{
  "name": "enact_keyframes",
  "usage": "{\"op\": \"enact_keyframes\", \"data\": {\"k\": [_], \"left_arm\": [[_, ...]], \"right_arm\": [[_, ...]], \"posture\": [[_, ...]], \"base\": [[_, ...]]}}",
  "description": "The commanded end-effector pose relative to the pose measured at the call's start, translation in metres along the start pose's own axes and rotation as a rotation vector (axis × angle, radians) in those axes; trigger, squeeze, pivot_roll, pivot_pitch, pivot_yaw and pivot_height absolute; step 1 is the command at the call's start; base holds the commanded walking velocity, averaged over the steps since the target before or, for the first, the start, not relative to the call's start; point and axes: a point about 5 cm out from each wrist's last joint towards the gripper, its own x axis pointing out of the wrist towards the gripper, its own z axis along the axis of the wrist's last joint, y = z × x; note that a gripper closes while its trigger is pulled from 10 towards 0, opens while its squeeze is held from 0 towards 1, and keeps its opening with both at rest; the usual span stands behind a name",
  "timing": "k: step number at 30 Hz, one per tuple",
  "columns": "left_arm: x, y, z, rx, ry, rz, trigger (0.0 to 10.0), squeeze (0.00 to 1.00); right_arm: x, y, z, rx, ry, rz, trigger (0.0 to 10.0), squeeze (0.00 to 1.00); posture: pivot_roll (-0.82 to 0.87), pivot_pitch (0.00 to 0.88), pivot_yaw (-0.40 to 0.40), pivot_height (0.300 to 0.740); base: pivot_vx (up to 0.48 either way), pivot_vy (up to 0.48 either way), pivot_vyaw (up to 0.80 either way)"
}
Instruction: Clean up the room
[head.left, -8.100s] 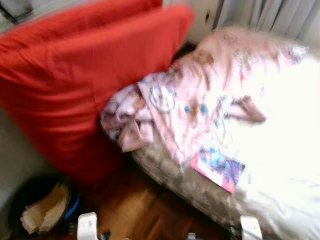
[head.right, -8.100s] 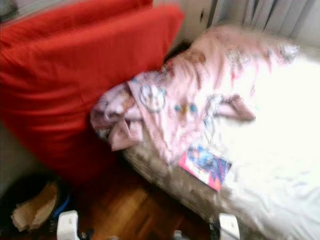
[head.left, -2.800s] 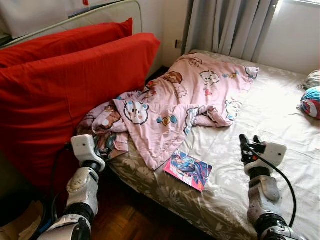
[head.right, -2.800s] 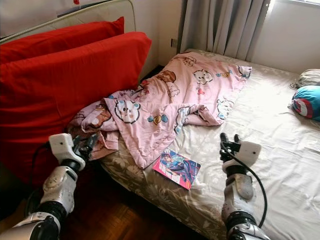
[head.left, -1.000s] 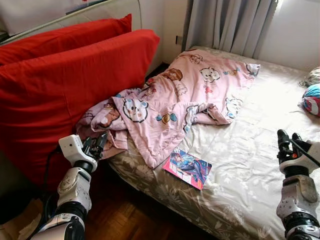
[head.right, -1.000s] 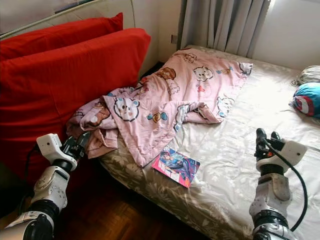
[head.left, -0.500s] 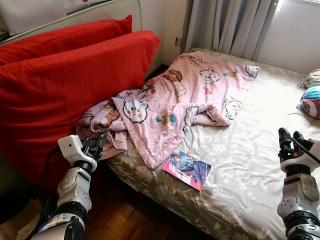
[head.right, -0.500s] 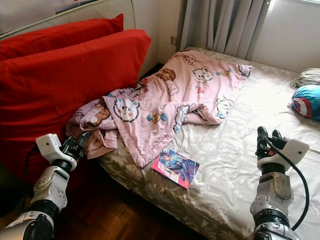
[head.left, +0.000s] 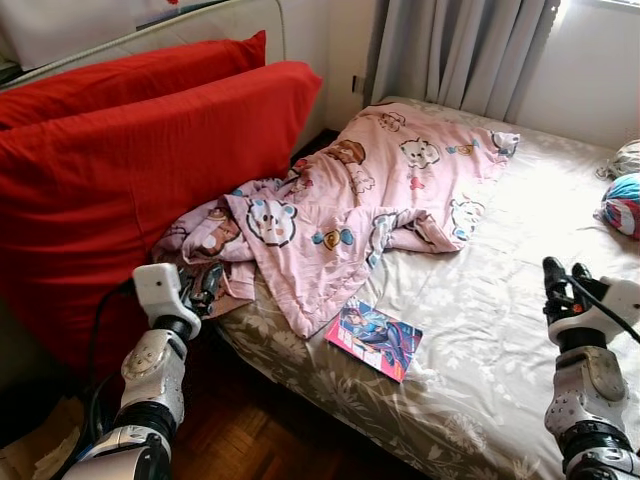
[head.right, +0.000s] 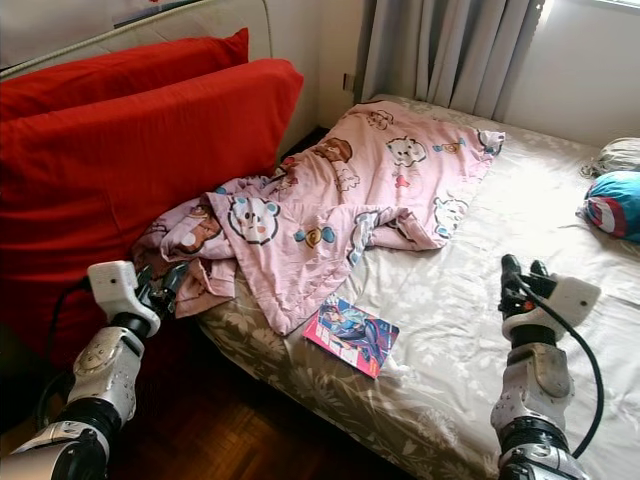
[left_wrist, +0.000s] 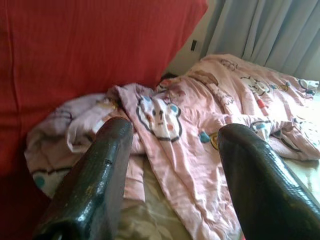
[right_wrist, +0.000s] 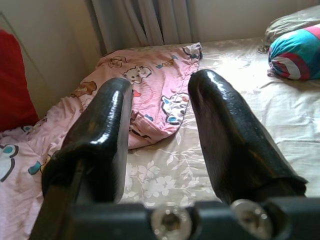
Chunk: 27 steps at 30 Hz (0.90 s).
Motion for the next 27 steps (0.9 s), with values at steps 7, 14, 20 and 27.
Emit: {"op": "enact_keyframes", "data": {"k": [7,14,20,27], "left_arm": [[0.001,0.001,0.003,0.057,-0.007,-0.003,10.0,0.0],[0.002,-0.001,0.003,0.043,-0.006,-0.003,10.0,0.0],[0.001,-0.005,-0.001,0.032,0.004,-0.015,10.0,0.0],[0.0,-0.011,-0.006,0.027,0.02,-0.041,10.0,0.0]], "right_arm": [[0.002,0.012,-0.003,-0.056,0.01,0.04,10.0,0.0],[0.006,0.02,-0.002,-0.08,0.01,0.053,10.0,0.0],[0.005,0.025,-0.008,-0.116,0.038,0.078,10.0,0.0],[0.001,0.026,-0.013,-0.116,0.049,0.072,10.0,0.0]], "posture": [[0.03,0.01,-0.061,0.74],[0.03,0.0,-0.05,0.74],[0.03,0.0,-0.044,0.74],[0.03,0.0,-0.028,0.74]], "base": [[0.0,0.0,0.0],[0.0,0.0,0.0],[0.0,0.0,0.0],[0.0,0.0,0.0]]}}
